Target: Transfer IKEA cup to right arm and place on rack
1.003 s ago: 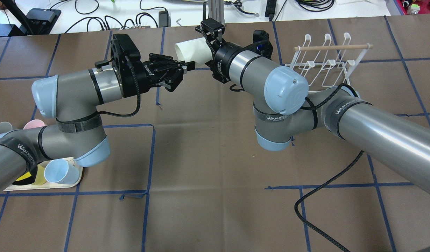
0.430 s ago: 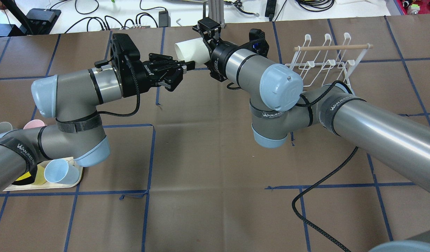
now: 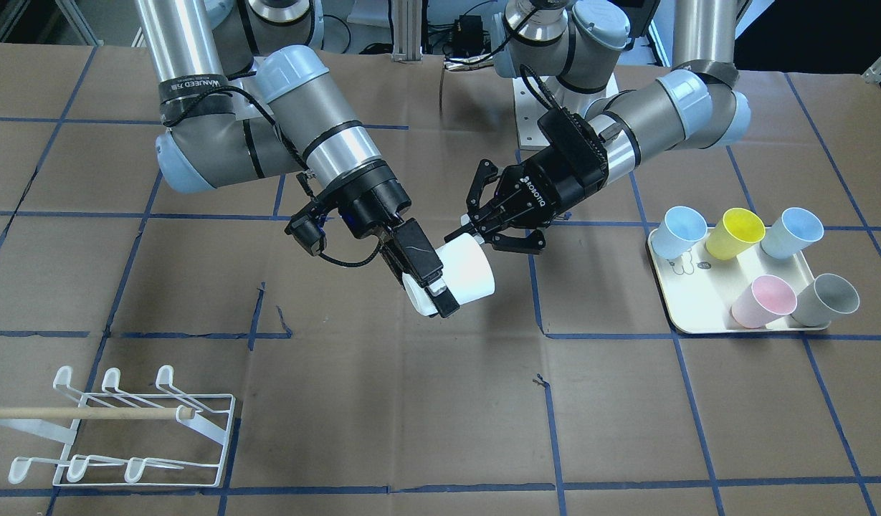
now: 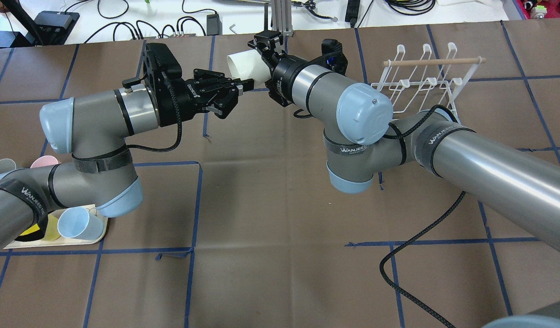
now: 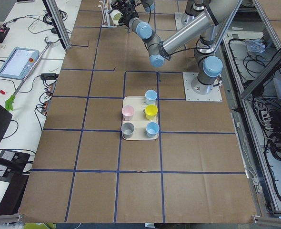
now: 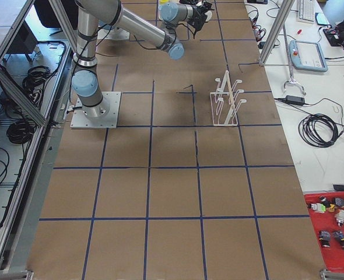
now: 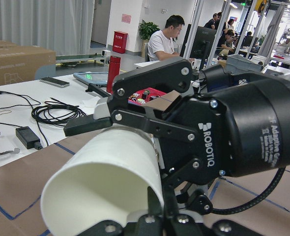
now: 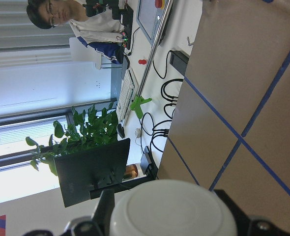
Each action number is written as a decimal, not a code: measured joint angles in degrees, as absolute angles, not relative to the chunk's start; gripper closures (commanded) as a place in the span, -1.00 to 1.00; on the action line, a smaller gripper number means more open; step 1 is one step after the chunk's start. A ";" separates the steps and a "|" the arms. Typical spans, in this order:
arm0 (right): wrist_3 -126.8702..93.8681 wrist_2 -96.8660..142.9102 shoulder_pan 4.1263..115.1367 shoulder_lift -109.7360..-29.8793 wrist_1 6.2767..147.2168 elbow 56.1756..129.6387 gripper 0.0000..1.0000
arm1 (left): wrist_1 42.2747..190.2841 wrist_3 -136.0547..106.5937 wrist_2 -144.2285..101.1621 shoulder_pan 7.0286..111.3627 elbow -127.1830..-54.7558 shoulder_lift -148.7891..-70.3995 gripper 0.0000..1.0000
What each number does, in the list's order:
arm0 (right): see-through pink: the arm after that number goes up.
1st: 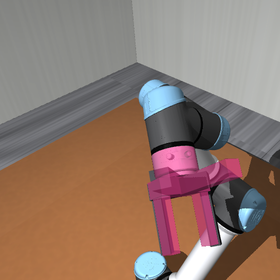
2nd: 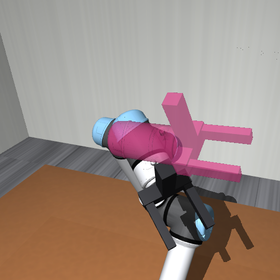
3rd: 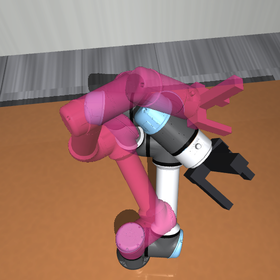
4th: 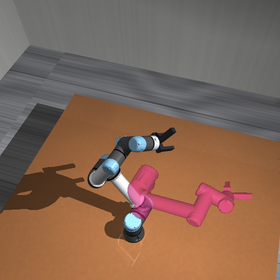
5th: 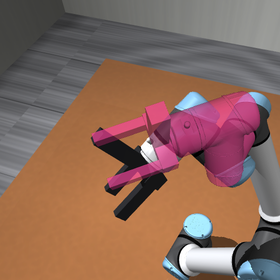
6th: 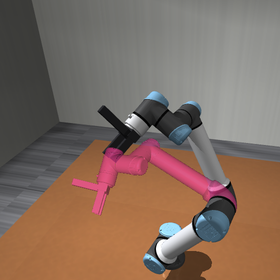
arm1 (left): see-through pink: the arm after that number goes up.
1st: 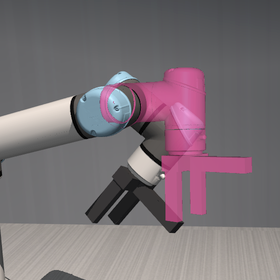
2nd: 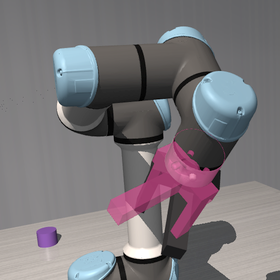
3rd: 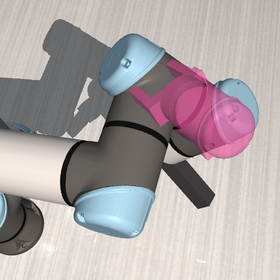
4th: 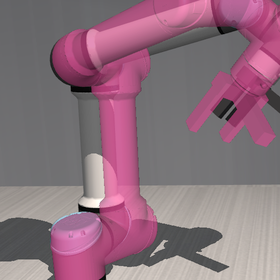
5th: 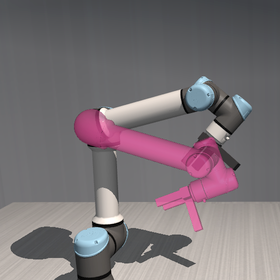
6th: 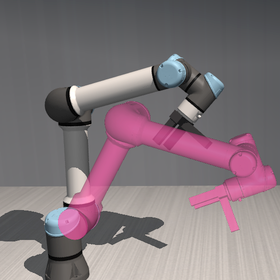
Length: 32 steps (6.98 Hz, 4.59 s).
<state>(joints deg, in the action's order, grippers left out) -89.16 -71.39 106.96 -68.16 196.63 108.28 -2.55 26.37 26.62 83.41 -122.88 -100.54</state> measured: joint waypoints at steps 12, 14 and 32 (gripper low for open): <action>-88.22 -70.98 105.99 -68.25 196.59 107.17 0.50 | -2.53 25.83 28.52 74.48 -122.67 -99.20 -0.98; -84.09 -70.37 102.70 -68.28 196.22 106.75 0.55 | 2.28 25.76 36.73 73.39 -121.77 -97.79 -0.98; 4.71 -75.37 80.33 -54.35 204.33 100.95 -0.22 | 90.96 11.17 91.49 78.60 -93.48 -88.24 -0.97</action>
<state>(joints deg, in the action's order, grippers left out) 4.71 -75.37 80.33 -54.35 204.33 100.95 90.96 11.17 91.49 78.60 -93.48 -88.24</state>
